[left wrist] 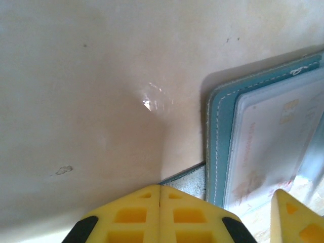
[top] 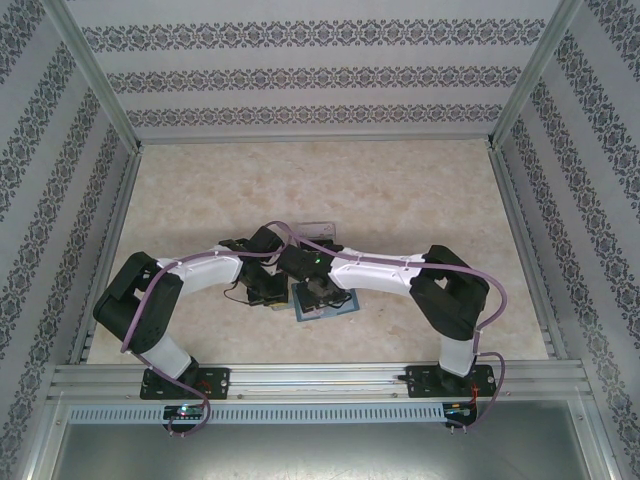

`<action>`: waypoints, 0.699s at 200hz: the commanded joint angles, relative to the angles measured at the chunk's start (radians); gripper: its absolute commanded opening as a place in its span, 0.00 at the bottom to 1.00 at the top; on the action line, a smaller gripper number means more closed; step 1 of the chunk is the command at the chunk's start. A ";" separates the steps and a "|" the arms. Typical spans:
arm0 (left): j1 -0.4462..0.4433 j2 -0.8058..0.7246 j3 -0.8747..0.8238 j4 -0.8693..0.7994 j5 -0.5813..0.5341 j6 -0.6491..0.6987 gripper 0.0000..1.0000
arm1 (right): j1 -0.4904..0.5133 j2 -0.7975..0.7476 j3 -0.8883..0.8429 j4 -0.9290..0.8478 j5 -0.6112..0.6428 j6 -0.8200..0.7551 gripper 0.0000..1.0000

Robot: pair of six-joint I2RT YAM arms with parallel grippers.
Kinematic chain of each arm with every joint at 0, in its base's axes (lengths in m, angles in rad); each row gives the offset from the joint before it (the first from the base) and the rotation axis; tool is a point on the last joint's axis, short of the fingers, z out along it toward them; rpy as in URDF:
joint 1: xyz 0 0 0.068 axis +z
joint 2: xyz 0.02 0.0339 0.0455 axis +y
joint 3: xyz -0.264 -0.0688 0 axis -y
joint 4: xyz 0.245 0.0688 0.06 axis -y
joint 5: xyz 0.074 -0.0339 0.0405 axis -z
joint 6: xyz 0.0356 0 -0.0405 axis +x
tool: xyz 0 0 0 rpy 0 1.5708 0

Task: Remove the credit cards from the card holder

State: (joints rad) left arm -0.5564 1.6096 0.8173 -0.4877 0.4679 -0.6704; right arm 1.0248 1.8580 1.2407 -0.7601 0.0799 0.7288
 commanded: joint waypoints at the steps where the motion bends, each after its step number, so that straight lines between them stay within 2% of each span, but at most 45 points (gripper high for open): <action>1: -0.013 -0.006 -0.019 -0.025 -0.006 -0.006 0.05 | 0.026 0.016 0.038 -0.097 0.105 -0.034 0.59; 69: -0.013 0.001 -0.016 -0.027 -0.003 -0.002 0.05 | 0.025 -0.005 0.040 -0.175 0.206 -0.032 0.65; 140: -0.013 0.003 -0.011 -0.041 -0.002 0.003 0.05 | -0.006 -0.032 -0.033 -0.138 0.189 -0.030 0.65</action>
State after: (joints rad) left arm -0.5564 1.6096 0.8173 -0.4881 0.4686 -0.6735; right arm 1.0355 1.8599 1.2488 -0.9005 0.2550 0.7250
